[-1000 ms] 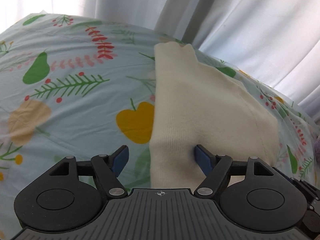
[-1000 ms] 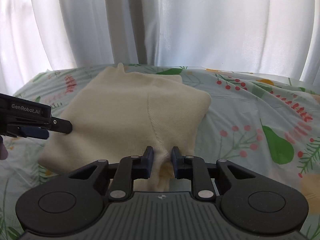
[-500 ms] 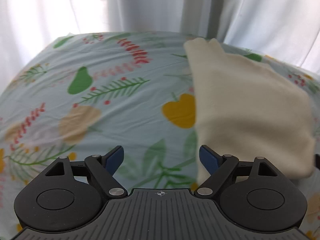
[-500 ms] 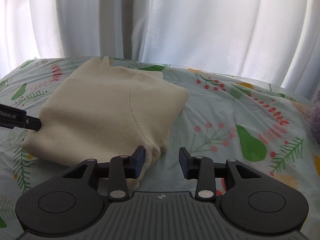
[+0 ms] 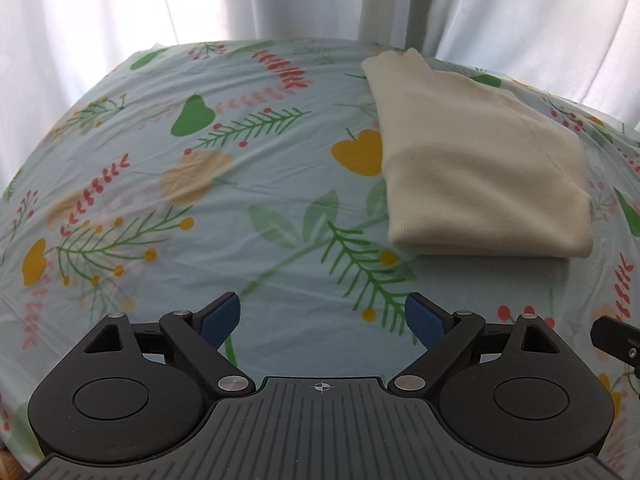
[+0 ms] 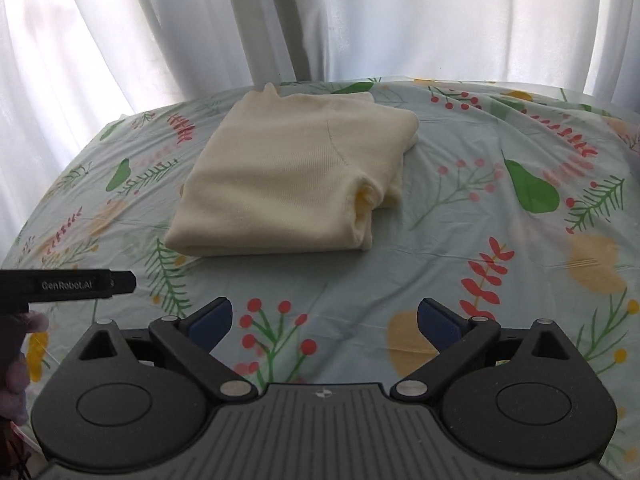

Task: Fold small clothes

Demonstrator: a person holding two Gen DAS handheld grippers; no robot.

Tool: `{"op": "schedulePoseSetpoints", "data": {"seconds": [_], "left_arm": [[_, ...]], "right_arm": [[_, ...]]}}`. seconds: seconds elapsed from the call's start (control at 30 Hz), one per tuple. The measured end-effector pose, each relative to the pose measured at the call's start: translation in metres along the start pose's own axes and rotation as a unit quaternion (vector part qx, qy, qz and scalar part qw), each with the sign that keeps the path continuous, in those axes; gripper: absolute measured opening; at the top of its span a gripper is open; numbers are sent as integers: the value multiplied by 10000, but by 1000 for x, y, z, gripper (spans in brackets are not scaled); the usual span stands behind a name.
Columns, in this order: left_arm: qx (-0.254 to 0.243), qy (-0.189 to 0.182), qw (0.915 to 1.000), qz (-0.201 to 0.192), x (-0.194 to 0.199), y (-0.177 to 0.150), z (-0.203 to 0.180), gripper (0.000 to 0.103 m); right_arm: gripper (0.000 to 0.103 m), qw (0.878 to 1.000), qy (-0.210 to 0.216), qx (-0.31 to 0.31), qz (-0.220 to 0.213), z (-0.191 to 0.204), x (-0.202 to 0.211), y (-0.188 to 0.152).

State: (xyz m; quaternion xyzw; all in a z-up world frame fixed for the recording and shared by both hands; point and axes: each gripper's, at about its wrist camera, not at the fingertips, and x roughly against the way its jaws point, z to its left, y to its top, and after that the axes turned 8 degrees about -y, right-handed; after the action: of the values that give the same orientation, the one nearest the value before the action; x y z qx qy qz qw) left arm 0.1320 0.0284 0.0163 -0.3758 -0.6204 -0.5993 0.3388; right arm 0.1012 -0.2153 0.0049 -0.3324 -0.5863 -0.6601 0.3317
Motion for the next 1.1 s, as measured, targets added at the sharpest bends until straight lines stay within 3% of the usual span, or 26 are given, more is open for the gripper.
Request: {"op": "schedulePoseSetpoints", "data": {"seconds": [0.27, 0.43, 1.1], "left_arm": [[-101, -287, 9994, 137, 2, 13, -12, 95], [-303, -222, 9992, 145, 0, 17, -21, 95], [-382, -419, 9977, 364, -11, 20, -30, 95]], "right_arm": [[99, 9978, -493, 59, 431, 6, -4, 22], [99, 9956, -814, 15, 471, 8, -5, 26], [99, 9930, -1023, 208, 545, 11, -10, 36]]}}
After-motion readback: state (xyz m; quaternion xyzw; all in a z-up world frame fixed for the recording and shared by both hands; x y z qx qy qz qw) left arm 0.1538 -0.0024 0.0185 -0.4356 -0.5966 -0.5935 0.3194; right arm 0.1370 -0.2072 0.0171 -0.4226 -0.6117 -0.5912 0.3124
